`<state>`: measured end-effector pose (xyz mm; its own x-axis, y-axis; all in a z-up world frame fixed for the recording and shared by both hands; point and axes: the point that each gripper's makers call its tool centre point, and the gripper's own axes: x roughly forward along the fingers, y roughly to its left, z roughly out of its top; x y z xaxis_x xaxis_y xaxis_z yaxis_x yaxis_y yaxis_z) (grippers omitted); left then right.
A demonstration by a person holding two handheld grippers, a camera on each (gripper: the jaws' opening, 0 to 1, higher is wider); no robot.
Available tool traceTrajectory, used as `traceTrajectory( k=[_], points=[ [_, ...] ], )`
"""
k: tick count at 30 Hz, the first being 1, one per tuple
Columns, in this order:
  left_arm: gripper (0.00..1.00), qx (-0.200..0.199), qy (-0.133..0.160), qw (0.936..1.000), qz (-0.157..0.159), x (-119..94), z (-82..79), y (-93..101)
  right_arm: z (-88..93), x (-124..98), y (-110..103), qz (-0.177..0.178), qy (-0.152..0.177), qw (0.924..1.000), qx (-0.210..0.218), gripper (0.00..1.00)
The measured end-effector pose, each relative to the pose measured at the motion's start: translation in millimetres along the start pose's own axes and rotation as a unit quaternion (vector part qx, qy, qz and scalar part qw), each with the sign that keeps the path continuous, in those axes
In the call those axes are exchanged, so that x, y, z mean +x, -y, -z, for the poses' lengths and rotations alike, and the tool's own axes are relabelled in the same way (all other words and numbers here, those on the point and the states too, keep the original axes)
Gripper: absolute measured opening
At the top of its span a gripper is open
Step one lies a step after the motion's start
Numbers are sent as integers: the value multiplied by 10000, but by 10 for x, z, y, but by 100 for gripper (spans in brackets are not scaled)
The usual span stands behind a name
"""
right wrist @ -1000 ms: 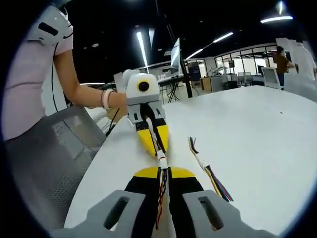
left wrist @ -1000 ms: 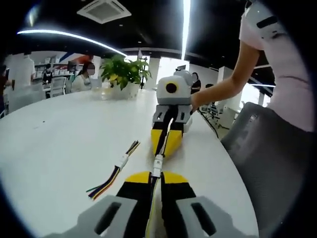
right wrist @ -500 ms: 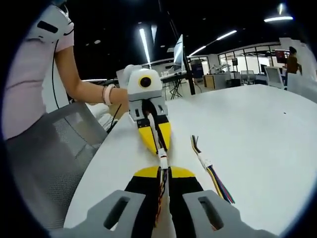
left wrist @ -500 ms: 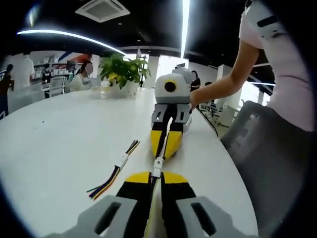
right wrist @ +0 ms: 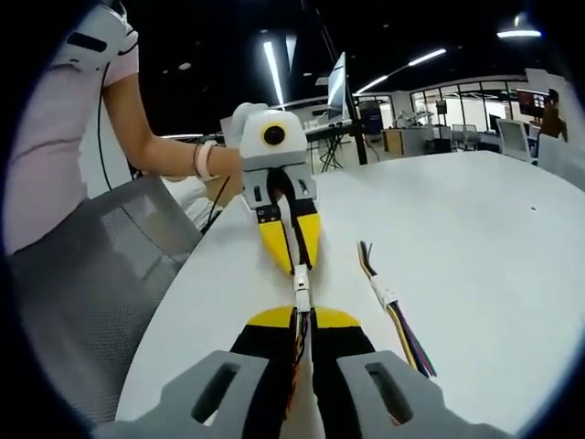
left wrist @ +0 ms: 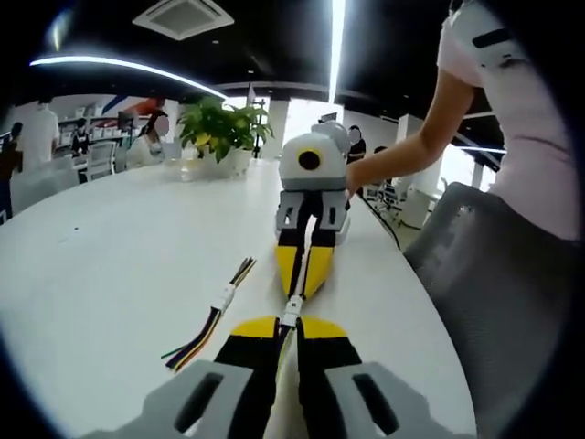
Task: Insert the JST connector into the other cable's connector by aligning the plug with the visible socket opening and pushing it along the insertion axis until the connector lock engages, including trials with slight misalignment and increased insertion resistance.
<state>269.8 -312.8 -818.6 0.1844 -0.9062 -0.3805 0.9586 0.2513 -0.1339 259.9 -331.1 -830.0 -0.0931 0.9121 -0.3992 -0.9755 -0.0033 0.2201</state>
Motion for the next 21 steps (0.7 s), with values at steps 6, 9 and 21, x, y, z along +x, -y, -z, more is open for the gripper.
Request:
traceTrajectory(
  k=[6,9,21],
  points=[
    [1,113,-198,9996,140,40,51,43,65,10,-38,-118,-214,9997,-36,3],
    [1,152,-265,9994,172,51,64,54,79,10,-50,-147,-272,9995,-44,3],
    [0,79,-235,9995,220,67,46,81,124,6,-74,-223,-514,9984,-81,3]
  ],
)
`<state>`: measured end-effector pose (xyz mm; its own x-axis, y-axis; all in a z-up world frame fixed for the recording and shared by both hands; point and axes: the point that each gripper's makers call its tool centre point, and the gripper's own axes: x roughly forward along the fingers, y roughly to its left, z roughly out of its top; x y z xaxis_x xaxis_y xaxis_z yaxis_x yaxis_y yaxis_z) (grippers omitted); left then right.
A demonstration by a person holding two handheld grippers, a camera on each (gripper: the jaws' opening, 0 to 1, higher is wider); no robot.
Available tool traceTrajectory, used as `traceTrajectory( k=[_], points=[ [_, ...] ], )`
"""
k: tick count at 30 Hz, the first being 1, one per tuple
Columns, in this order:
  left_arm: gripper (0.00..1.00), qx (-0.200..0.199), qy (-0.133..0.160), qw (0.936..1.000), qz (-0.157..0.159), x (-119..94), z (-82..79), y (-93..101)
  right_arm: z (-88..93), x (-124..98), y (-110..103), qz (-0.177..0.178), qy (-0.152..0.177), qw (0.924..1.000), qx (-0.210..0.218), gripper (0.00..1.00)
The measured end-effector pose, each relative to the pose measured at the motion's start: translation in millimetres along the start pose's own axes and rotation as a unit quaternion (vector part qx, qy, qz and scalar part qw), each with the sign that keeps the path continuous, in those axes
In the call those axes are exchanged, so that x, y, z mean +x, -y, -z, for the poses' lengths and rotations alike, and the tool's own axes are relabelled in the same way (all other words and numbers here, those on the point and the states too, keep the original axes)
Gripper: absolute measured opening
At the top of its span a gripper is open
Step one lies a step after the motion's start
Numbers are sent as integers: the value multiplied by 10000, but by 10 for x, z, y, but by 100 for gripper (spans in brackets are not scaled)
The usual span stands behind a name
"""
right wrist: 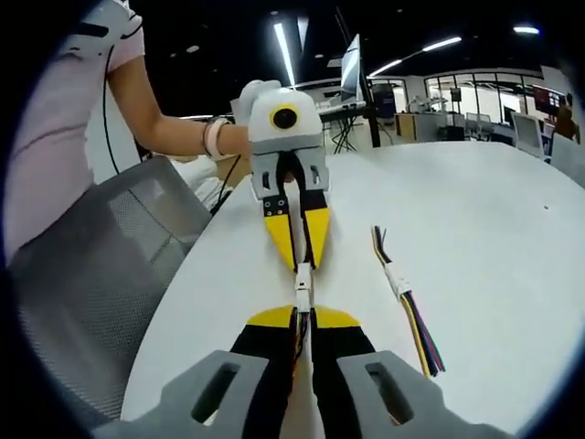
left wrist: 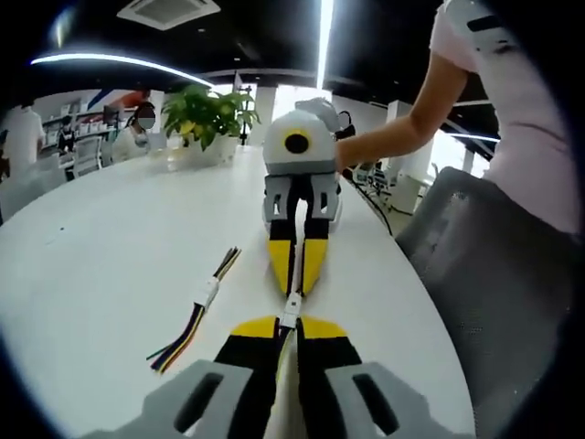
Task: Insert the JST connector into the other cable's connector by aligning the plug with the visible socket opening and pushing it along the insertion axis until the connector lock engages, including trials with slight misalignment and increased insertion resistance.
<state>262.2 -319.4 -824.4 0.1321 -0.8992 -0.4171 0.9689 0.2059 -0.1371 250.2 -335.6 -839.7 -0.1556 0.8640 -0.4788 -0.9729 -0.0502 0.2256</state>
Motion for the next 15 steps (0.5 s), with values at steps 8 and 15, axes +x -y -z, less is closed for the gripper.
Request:
traceTrajectory(
  k=[8,15],
  points=[
    [0,35,20,10000,63,57,-2,14,-32,0,13,-78,6,10000,-25,0],
    [0,-20,-12,10000,-38,-41,53,-2,-4,-117,30,70,134,9999,-17,1]
  ],
)
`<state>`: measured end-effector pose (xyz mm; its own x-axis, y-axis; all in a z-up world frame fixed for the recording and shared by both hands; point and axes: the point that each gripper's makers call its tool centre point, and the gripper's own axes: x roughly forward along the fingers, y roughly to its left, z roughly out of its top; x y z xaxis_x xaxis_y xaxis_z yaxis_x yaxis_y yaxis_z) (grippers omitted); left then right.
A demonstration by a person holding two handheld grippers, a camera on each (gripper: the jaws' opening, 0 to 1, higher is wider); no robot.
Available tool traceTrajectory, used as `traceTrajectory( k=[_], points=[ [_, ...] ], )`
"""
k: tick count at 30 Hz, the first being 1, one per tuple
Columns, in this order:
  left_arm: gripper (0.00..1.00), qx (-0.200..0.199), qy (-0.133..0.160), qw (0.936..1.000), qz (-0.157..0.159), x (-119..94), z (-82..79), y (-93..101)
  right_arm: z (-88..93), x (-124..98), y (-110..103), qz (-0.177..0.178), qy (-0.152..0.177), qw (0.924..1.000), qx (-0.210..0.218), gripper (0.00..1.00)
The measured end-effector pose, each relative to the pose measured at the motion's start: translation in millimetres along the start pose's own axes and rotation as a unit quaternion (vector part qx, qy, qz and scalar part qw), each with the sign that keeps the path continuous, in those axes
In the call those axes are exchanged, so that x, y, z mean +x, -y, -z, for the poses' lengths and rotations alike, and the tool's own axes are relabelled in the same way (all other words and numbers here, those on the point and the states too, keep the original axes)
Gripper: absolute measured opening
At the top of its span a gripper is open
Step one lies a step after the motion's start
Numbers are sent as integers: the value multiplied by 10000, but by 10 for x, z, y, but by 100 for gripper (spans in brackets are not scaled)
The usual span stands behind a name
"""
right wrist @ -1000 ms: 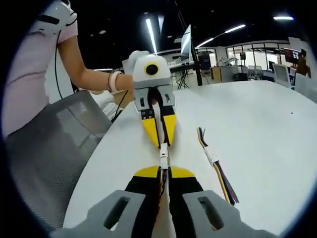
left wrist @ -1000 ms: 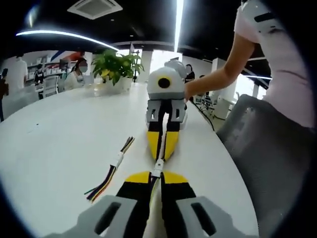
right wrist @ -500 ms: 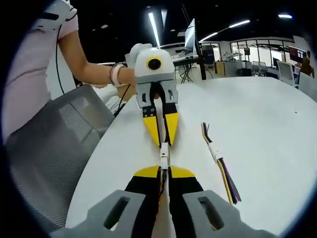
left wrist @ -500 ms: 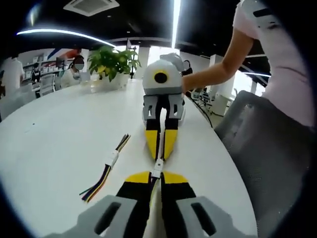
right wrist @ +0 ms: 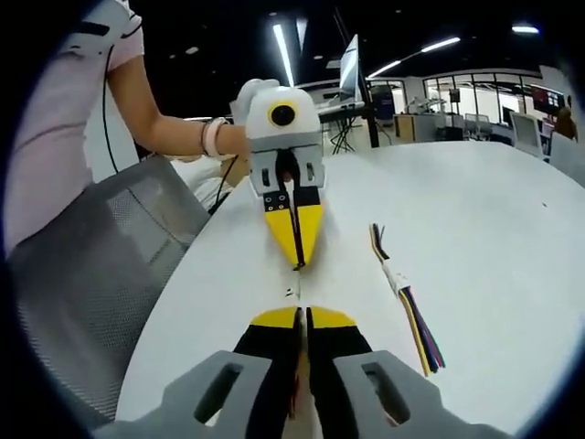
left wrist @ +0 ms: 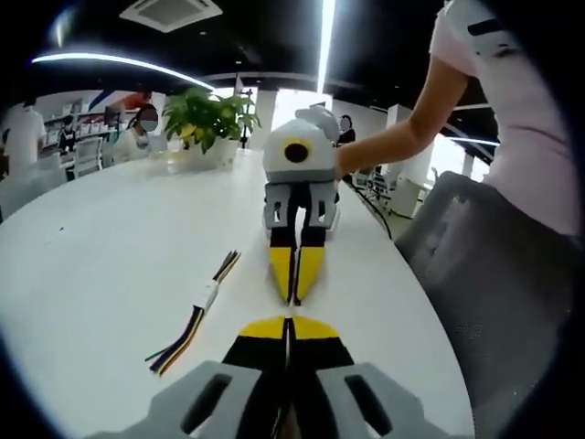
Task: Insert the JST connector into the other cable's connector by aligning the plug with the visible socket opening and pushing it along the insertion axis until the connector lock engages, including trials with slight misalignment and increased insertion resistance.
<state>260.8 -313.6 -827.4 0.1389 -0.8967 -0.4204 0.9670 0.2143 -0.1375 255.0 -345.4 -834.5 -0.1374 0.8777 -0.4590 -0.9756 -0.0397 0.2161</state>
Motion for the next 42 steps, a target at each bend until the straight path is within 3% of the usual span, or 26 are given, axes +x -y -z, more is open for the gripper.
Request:
traceTrajectory(
  k=[5,9,13,23,35,42],
  points=[
    [0,-6,-7,10000,-40,-36,2,33,-20,-23,-49,62,118,9998,-162,8],
    [1,68,-40,9999,-78,-29,39,88,41,18,-99,94,-30,9986,-519,12],
    [3,103,-52,9999,-109,-14,85,113,75,62,-135,83,-27,9982,-590,14],
    [6,187,-74,9989,-417,5,155,67,98,84,-89,313,3,9964,-787,12],
    [7,480,-221,9977,-422,22,192,92,103,168,-87,342,20,9956,-871,10],
    [4,479,-57,9974,-539,50,183,88,98,178,-63,419,59,9953,-871,5]
  ],
)
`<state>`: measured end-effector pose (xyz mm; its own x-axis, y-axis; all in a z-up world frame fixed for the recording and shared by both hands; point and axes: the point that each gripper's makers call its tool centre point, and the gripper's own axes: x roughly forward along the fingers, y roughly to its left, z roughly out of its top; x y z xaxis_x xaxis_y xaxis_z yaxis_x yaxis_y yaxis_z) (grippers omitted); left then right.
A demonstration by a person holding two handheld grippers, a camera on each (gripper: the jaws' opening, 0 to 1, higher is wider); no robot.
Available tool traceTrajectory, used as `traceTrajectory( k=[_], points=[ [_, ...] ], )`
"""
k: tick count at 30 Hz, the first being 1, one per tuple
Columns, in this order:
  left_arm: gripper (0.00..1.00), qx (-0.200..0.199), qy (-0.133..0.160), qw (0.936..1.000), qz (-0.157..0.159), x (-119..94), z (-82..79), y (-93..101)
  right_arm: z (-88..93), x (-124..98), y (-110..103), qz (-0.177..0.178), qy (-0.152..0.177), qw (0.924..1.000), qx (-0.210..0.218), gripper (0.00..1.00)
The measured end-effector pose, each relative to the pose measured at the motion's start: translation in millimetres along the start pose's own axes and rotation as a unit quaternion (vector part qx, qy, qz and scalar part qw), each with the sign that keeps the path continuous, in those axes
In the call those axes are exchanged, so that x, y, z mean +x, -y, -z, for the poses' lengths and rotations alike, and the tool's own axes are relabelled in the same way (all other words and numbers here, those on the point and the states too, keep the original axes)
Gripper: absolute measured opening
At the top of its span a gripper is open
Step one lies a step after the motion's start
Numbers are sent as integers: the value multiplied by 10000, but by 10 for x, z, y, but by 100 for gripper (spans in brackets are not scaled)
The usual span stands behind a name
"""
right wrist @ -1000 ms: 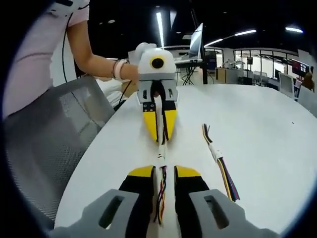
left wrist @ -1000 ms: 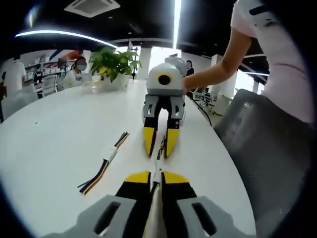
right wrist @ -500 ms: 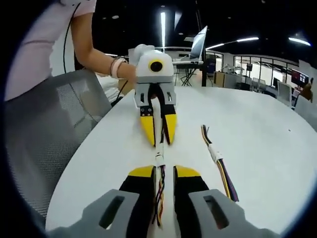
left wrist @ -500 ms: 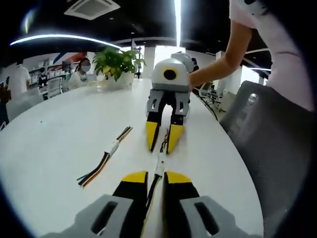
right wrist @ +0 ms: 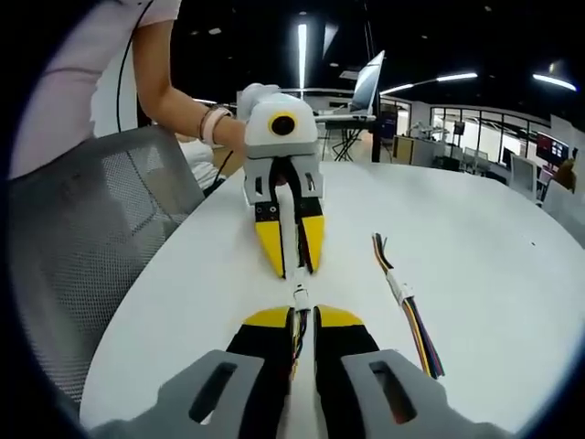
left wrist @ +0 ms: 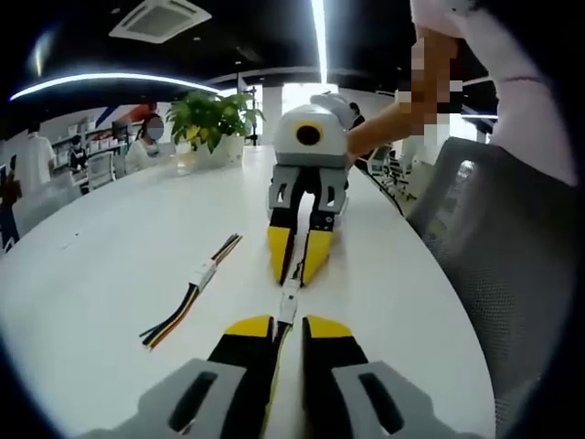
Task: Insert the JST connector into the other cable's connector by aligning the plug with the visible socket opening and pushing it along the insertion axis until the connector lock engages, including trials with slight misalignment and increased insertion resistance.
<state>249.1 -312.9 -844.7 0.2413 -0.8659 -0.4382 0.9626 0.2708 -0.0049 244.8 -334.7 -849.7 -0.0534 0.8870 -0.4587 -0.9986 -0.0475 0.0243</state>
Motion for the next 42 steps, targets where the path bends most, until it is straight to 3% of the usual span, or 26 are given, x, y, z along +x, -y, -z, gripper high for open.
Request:
traceTrajectory(
  k=[13,25,42],
  points=[
    [1,-111,51,9999,-13,25,-6,-37,-13,12,3,-42,20,9999,126,4],
    [0,-42,-165,9996,213,39,-12,-38,-39,23,-6,-262,-230,9993,-150,4],
    [0,133,-112,9986,496,37,-212,-70,-187,-61,42,-465,-156,9986,-176,3]
  ],
)
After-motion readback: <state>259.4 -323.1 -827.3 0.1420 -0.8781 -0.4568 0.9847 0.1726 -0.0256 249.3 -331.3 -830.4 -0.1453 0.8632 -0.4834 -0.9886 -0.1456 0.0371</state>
